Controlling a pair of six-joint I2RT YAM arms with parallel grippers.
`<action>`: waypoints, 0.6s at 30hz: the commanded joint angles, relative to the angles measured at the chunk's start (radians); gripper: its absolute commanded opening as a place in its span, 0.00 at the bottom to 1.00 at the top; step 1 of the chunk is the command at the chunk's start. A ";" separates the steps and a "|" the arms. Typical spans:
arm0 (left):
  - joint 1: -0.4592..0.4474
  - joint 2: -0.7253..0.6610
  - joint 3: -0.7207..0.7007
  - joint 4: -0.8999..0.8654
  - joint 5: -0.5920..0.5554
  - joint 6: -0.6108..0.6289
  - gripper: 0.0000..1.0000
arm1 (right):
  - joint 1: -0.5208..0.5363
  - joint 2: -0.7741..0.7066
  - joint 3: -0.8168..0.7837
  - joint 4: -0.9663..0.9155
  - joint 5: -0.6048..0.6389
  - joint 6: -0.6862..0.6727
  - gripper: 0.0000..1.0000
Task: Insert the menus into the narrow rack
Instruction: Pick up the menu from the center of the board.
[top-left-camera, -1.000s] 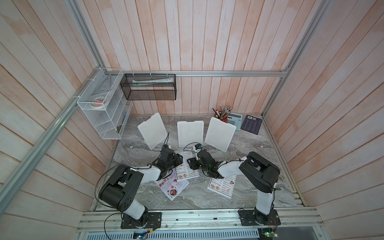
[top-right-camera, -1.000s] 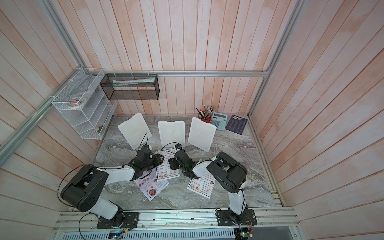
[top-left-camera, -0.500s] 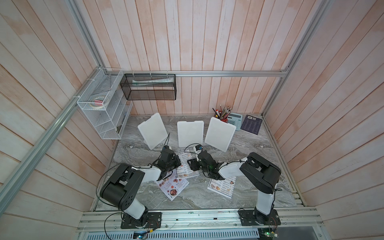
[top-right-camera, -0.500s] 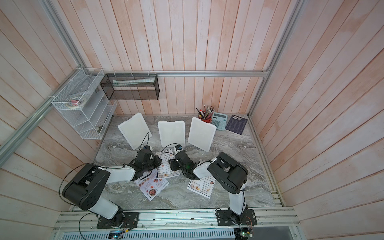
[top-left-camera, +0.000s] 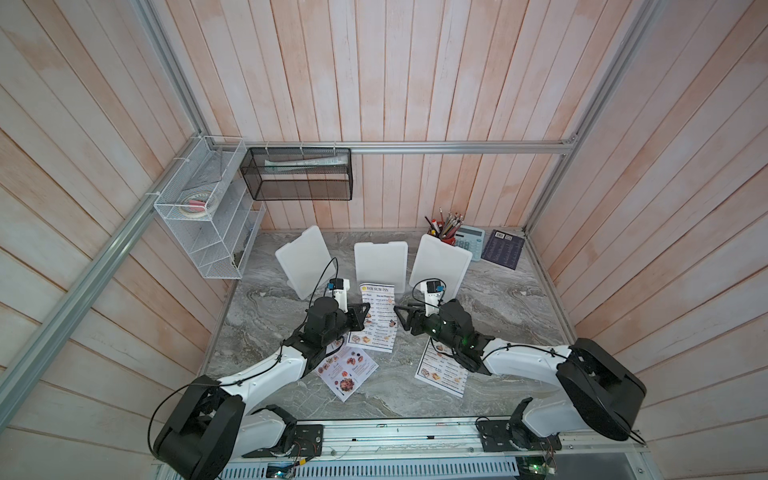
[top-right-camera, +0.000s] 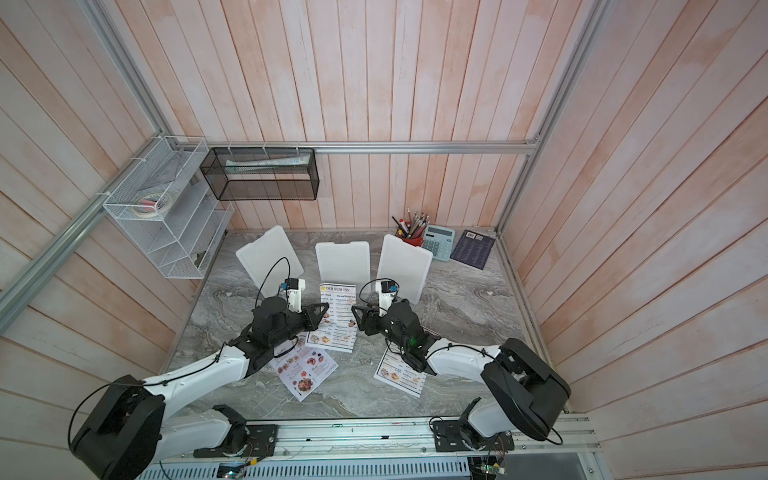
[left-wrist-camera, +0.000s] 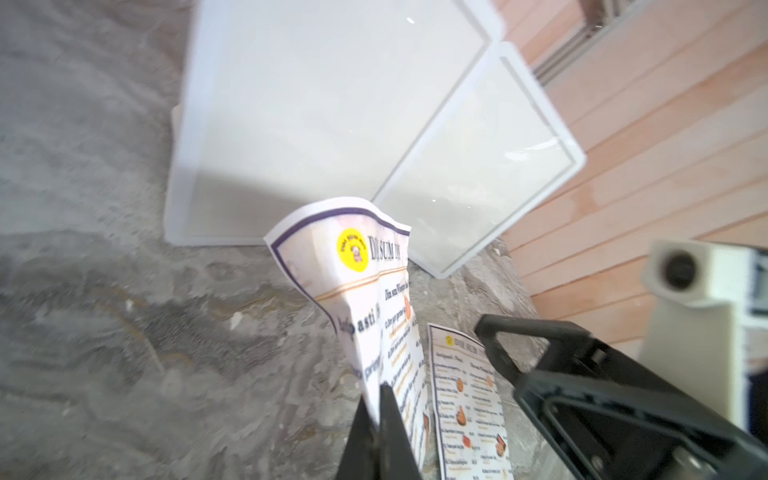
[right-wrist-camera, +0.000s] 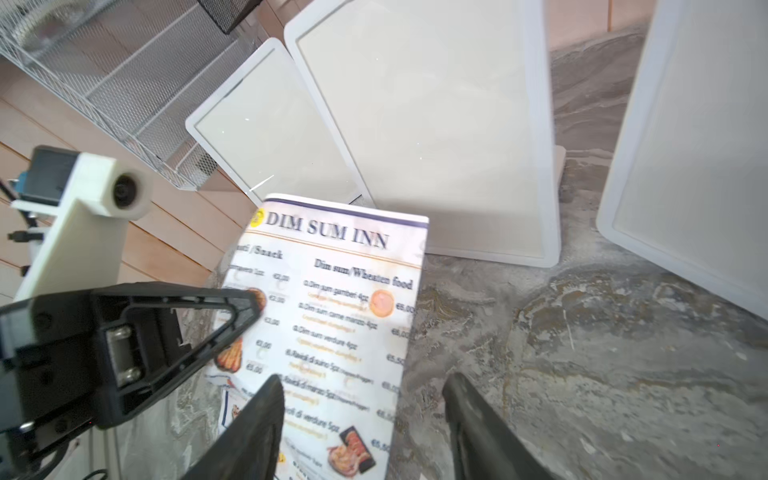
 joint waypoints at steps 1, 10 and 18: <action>-0.041 -0.066 -0.033 0.035 0.023 0.087 0.00 | -0.040 -0.049 -0.064 0.130 -0.166 0.054 0.69; -0.099 -0.191 -0.080 0.129 0.063 0.104 0.00 | -0.049 -0.027 -0.079 0.288 -0.383 0.111 0.71; -0.106 -0.222 -0.090 0.133 0.057 0.112 0.01 | -0.062 0.043 -0.076 0.468 -0.516 0.191 0.00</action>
